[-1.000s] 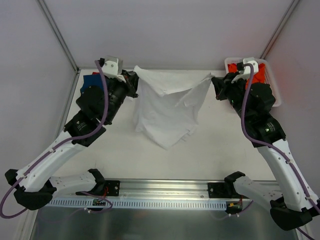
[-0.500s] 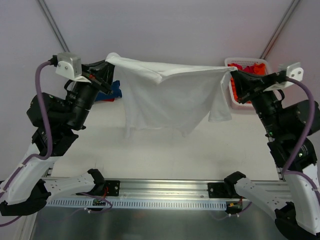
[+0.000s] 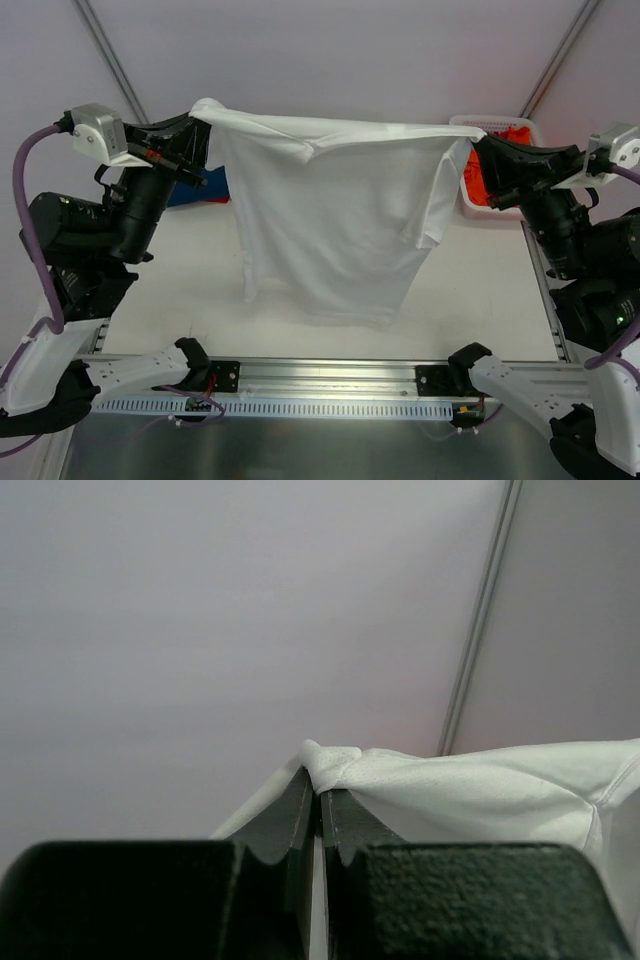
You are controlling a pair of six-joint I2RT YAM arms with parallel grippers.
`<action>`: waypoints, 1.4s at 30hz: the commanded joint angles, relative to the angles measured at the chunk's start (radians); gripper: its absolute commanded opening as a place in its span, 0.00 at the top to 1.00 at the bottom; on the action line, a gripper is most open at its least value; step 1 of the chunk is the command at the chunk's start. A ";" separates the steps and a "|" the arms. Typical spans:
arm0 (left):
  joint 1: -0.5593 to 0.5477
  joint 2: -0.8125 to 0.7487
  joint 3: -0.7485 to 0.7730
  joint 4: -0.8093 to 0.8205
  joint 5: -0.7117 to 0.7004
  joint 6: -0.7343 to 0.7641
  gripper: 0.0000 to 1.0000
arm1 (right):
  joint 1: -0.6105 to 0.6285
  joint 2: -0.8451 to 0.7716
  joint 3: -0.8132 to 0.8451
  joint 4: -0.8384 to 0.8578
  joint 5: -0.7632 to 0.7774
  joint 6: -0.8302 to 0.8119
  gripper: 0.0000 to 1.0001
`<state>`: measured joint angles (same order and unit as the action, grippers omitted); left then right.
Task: Fold and stack the t-shirts
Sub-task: Flatten the tshirt out
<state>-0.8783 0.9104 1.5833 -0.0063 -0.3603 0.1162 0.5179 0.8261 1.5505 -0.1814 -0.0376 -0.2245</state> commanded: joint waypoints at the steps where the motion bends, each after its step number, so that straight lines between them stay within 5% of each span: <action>1: -0.010 0.033 -0.034 0.032 -0.060 -0.010 1.00 | 0.004 0.019 -0.030 0.034 0.019 0.033 1.00; 13: 0.033 0.228 -0.229 0.066 -0.174 -0.073 1.00 | 0.004 0.139 -0.248 0.034 0.128 0.112 1.00; 23: 0.231 0.461 -0.330 0.178 -0.127 -0.161 1.00 | -0.005 0.367 -0.372 0.095 0.266 0.041 1.00; 42: 0.384 1.016 -0.011 0.305 -0.140 -0.130 1.00 | -0.096 0.866 -0.228 0.207 0.447 0.036 1.00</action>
<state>-0.5076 1.8874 1.4868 0.2268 -0.4900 -0.0151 0.4393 1.6585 1.2465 -0.0341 0.3561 -0.1856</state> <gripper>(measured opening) 0.010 0.022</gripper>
